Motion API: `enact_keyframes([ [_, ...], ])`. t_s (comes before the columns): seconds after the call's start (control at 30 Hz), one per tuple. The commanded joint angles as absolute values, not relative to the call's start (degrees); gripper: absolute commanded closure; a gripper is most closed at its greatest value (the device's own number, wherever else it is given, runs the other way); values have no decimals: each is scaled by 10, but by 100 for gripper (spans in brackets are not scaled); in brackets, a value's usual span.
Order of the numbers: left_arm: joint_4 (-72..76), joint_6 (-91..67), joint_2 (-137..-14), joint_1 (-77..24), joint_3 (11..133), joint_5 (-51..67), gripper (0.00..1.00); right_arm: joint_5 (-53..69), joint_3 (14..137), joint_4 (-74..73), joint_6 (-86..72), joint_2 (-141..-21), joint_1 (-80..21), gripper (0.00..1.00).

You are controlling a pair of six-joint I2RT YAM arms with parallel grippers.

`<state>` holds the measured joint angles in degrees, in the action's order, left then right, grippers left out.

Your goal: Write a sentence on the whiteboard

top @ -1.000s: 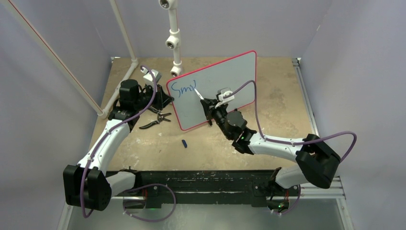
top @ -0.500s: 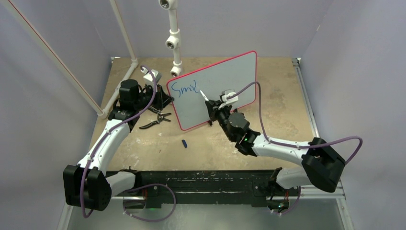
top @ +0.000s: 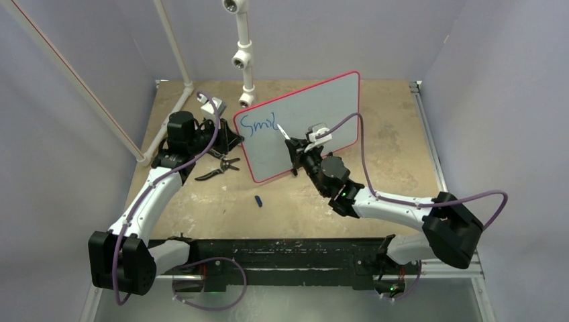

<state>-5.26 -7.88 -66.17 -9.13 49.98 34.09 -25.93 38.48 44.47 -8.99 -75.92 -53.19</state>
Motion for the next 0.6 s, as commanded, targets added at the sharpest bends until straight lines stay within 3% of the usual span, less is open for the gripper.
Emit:
enact_keyframes([
  [0.0,-39,-75,-654,-91,498,341,100,-255,411,469,-76,-774,-528,100],
  [0.57,-39,-75,-654,-91,497,341,100,-301,403,481,-76,-785,-514,100],
])
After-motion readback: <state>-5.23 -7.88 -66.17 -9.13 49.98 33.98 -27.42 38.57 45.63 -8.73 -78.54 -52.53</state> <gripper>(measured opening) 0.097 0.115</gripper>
